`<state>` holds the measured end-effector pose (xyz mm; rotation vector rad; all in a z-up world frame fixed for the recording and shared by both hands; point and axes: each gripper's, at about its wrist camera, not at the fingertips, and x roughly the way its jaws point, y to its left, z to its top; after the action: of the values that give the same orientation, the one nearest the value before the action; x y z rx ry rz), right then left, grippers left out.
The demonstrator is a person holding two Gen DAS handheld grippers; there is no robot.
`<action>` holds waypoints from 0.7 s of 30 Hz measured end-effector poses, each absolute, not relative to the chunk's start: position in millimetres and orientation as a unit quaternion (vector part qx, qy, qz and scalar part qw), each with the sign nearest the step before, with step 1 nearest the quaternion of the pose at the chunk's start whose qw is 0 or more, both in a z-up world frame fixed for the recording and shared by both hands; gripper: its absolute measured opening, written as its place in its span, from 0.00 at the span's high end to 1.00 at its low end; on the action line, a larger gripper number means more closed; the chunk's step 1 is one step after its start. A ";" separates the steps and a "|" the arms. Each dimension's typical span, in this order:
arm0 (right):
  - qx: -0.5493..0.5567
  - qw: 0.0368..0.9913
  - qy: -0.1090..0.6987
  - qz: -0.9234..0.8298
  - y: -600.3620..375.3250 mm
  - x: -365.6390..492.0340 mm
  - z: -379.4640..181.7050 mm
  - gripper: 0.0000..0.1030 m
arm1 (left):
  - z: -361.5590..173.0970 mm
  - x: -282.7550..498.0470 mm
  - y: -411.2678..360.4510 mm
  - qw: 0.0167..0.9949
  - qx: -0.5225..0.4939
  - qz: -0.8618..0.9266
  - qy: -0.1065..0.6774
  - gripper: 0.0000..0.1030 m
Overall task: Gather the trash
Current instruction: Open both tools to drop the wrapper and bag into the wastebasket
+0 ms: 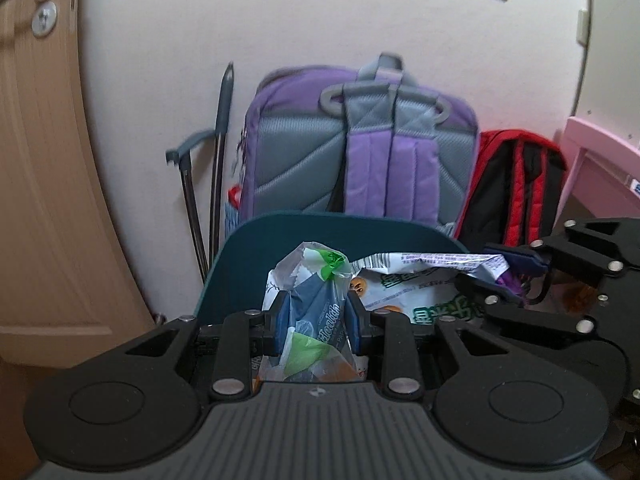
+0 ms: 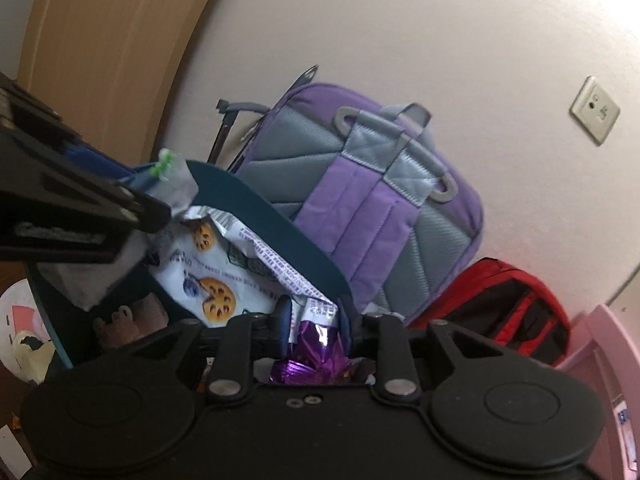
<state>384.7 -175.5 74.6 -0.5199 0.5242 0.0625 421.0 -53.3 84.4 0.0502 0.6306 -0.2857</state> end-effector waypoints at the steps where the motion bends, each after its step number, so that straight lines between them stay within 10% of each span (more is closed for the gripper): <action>1: -0.251 0.933 0.257 0.033 -176.1 386.1 73.8 0.73 | 81.2 424.8 -53.5 0.938 0.023 -0.139 0.316 0.73; 7: -0.226 0.933 0.273 0.061 -180.3 390.3 70.4 0.69 | 67.3 434.1 -53.6 0.932 0.011 -0.138 0.334 0.67; 9: -0.224 0.934 0.272 0.063 -180.3 388.0 70.3 0.68 | 65.7 434.5 -52.9 0.934 0.003 -0.132 0.333 0.36; 11: -0.219 0.934 0.272 0.070 -181.0 385.5 71.5 0.67 | 66.6 430.3 -52.3 0.938 0.002 -0.126 0.322 0.27; 21: -0.188 0.940 0.268 0.094 -185.8 359.7 89.7 0.54 | 85.0 401.5 -46.9 0.941 -0.002 -0.131 0.313 0.26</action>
<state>359.7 -185.8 89.7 -0.3840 0.5469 0.1918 401.5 -46.9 85.0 -0.0049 0.6390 -0.2669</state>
